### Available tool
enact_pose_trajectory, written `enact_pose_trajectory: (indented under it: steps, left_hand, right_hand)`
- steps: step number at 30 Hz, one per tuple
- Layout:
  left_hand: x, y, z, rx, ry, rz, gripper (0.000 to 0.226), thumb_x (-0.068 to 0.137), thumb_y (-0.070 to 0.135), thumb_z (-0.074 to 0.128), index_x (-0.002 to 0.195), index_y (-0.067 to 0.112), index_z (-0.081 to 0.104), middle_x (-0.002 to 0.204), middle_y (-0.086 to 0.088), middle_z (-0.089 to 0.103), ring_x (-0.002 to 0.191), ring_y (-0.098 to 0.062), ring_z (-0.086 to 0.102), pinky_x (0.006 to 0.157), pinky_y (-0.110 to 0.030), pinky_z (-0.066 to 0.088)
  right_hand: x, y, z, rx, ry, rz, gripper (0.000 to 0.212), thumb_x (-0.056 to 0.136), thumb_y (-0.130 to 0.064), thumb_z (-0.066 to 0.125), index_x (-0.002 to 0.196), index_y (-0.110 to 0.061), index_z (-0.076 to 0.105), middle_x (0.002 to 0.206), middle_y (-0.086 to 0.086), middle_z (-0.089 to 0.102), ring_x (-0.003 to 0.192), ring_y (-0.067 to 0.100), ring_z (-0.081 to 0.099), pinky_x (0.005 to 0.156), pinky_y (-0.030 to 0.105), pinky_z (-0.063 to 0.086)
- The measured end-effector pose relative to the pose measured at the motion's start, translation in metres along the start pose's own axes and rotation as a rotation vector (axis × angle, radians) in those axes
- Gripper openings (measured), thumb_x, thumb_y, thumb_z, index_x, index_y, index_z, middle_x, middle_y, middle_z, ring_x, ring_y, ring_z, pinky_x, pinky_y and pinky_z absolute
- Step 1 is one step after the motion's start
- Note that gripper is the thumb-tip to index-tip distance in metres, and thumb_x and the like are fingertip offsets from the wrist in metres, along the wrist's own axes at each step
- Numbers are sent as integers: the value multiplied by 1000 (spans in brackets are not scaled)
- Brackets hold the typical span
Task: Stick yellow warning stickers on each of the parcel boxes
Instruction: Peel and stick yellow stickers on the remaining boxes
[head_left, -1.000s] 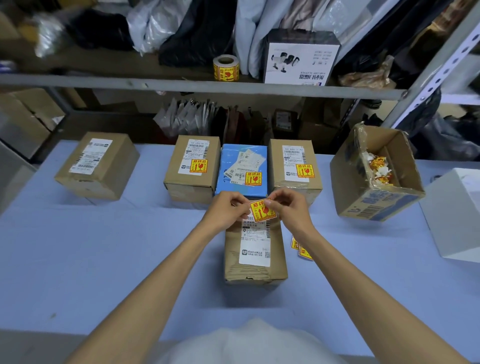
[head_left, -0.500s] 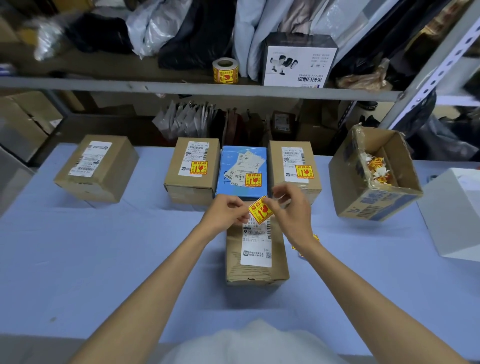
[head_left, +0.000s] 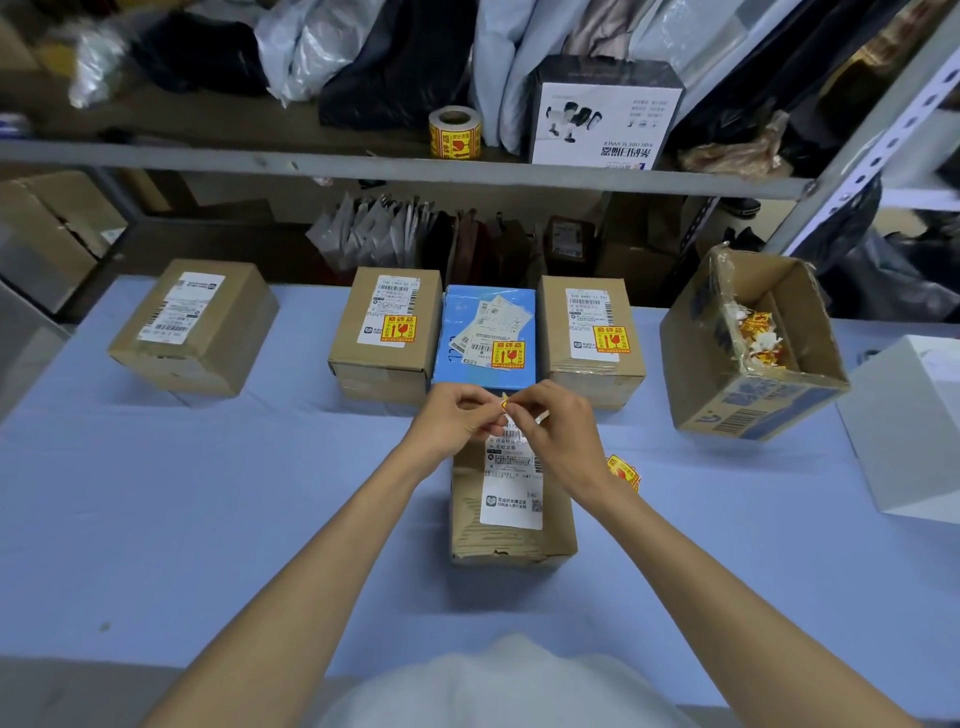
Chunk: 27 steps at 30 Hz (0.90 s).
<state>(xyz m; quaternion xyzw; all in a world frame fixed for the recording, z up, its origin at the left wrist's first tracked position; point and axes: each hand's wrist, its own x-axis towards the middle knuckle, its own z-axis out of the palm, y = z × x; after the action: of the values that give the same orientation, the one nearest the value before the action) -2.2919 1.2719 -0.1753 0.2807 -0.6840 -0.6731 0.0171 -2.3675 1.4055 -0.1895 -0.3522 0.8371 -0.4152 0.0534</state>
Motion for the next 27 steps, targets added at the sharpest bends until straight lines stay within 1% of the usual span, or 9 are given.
enact_pose_trajectory:
  steps: [2, 6, 10, 13, 15, 19, 23, 27]
  left_hand:
    - [0, 0, 1, 12, -9, 10, 11, 90, 4, 61, 97, -3, 66, 76, -8, 67, 56, -4, 66, 60, -15, 55]
    - [2, -1, 1, 49, -9, 37, 7, 89, 7, 64, 92, 2, 67, 75, -7, 69, 59, -5, 67, 64, -18, 57]
    - [5, -3, 0, 78, -24, 56, 8, 88, 10, 66, 91, 3, 68, 77, -8, 70, 65, -10, 68, 66, -20, 57]
    - [6, -3, -1, 100, -35, 74, 13, 86, 14, 68, 92, 2, 68, 79, -8, 70, 71, -15, 69, 71, -25, 59]
    - [7, -3, -1, 107, -38, 82, 15, 86, 15, 67, 93, 1, 68, 80, -9, 70, 71, -16, 69, 73, -26, 59]
    - [7, -3, -2, 112, -43, 93, 18, 86, 14, 67, 95, -1, 68, 82, -11, 70, 69, -13, 68, 69, -21, 57]
    - [8, -4, 0, 109, -43, 100, 19, 88, 11, 66, 98, -4, 67, 83, -12, 69, 67, -8, 67, 67, -18, 56]
    - [10, -7, 1, 130, -30, 103, 15, 89, 10, 64, 97, -1, 67, 81, -8, 69, 66, -5, 68, 67, -18, 56]
  right_hand:
    - [1, 0, -2, 8, -4, 11, 12, 88, -18, 66, 93, -8, 72, 85, 2, 68, 73, 11, 62, 66, 26, 53]
    - [1, 0, -3, 28, -18, 36, 14, 89, -18, 65, 93, -7, 72, 84, 3, 69, 72, 11, 62, 64, 23, 50]
    - [2, -1, -4, 42, -34, 49, 15, 91, -20, 63, 93, -7, 72, 84, 3, 68, 74, 13, 62, 65, 25, 51]
    - [3, -3, -6, 63, -48, 67, 15, 90, -22, 64, 91, -8, 71, 82, 1, 67, 73, 12, 62, 65, 25, 51]
    - [5, -3, -6, 64, -58, 70, 16, 90, -23, 65, 89, -8, 70, 81, 1, 67, 73, 14, 62, 65, 28, 52]
    - [6, -3, -8, 64, -72, 81, 15, 90, -21, 65, 88, -7, 69, 79, 4, 68, 72, 16, 63, 66, 32, 53]
    - [5, -3, -8, 64, -74, 90, 14, 90, -21, 64, 88, -8, 69, 80, 4, 67, 73, 16, 62, 65, 29, 50]
    - [5, -1, -8, 54, -104, 89, 12, 90, -22, 64, 91, -11, 68, 84, 1, 67, 75, 13, 61, 66, 24, 49]
